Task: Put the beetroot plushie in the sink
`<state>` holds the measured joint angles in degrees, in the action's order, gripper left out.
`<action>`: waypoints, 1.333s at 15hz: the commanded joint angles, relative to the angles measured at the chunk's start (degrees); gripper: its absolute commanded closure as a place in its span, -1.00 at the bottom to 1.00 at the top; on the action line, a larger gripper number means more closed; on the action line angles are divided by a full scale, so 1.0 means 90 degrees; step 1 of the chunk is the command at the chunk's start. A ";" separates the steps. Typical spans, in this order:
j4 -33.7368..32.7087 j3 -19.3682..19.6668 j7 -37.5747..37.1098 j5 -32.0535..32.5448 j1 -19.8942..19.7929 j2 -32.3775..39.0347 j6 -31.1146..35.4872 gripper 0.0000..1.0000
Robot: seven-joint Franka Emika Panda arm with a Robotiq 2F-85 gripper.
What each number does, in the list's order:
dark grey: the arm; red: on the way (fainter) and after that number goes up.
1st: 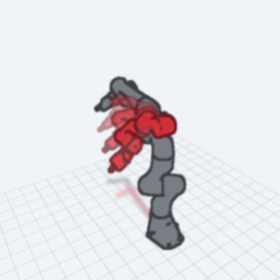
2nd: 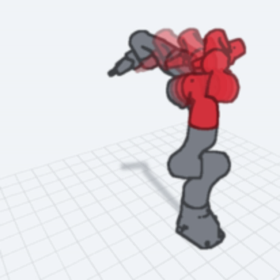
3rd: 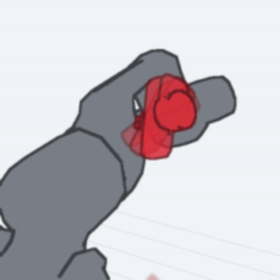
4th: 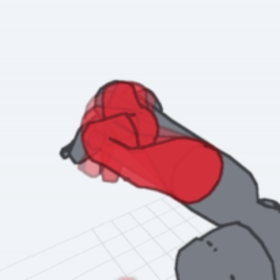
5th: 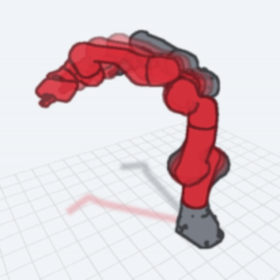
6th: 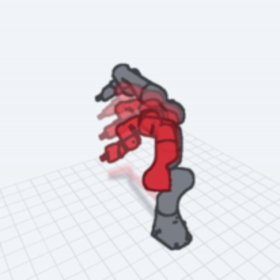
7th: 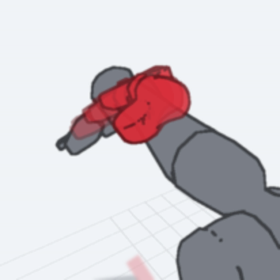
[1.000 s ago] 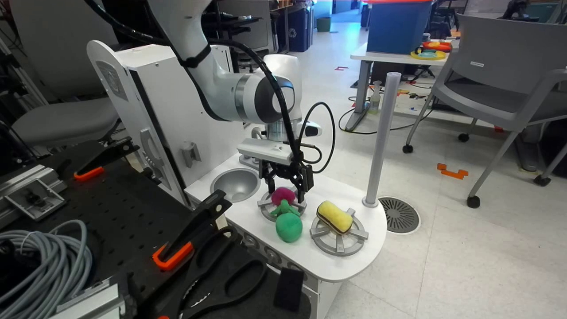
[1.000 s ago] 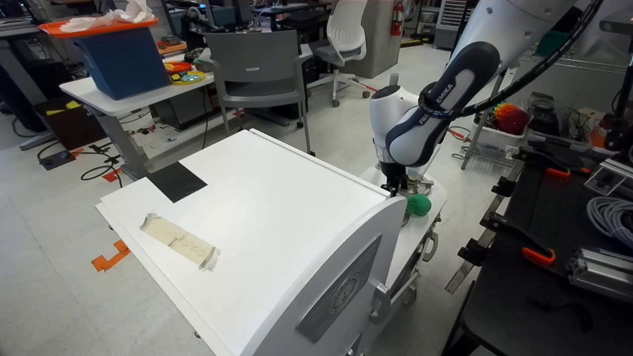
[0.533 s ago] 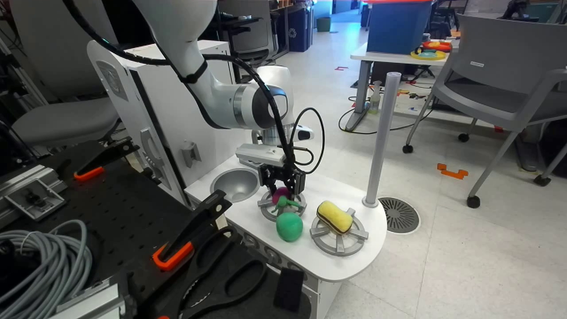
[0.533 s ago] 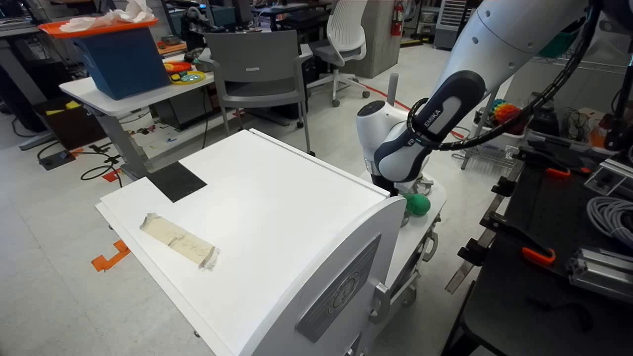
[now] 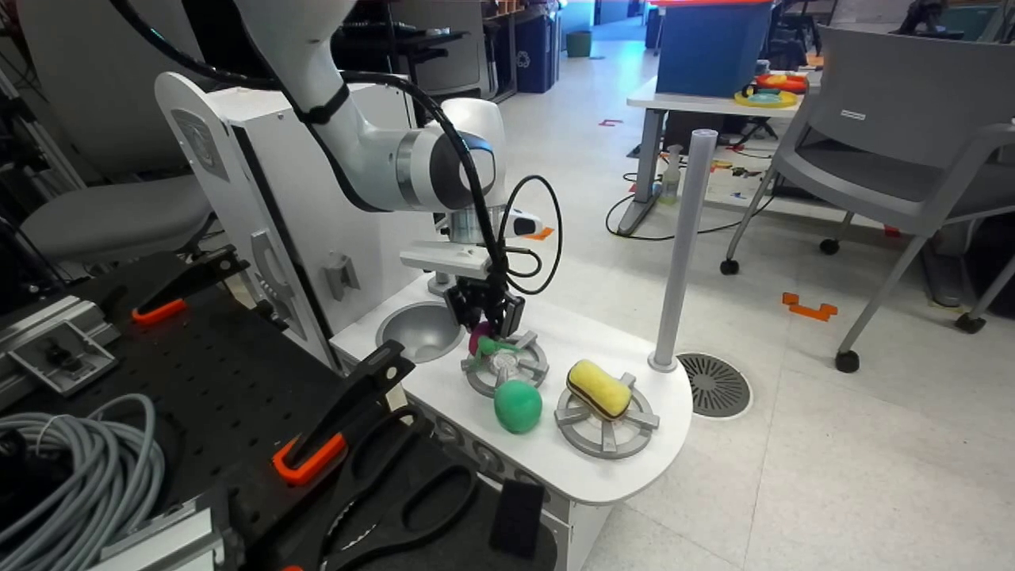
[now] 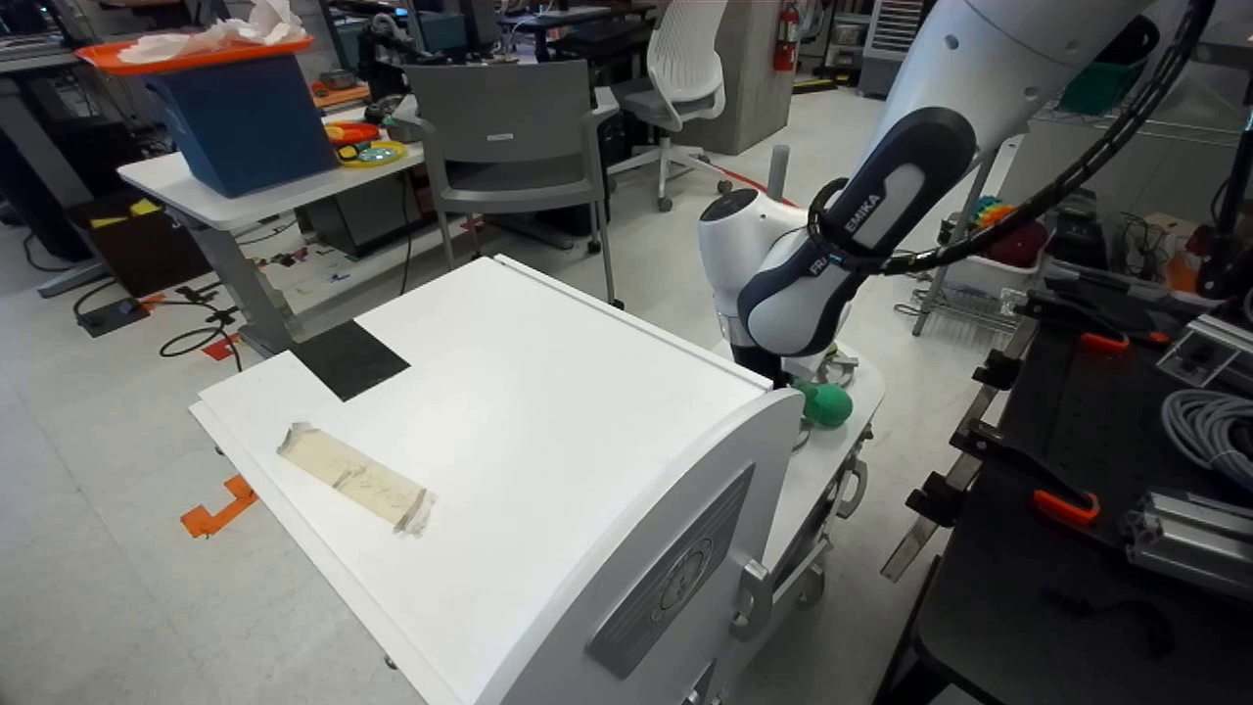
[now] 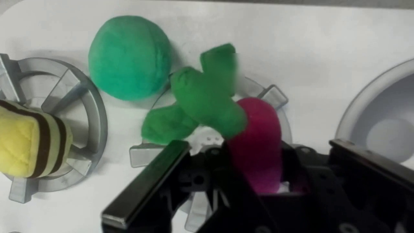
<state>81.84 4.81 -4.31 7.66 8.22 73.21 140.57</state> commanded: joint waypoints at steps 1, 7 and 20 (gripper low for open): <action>0.1457 -0.0345 0.0376 0.0063 0.0008 -0.1110 0.0250 0.92; 0.1318 -0.0745 0.0770 0.0047 0.0032 -0.0990 0.0025 0.91; -0.0613 -0.0901 0.2172 0.0636 0.0024 0.0945 0.0656 0.91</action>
<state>80.73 -1.85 11.56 12.05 8.98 77.87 144.46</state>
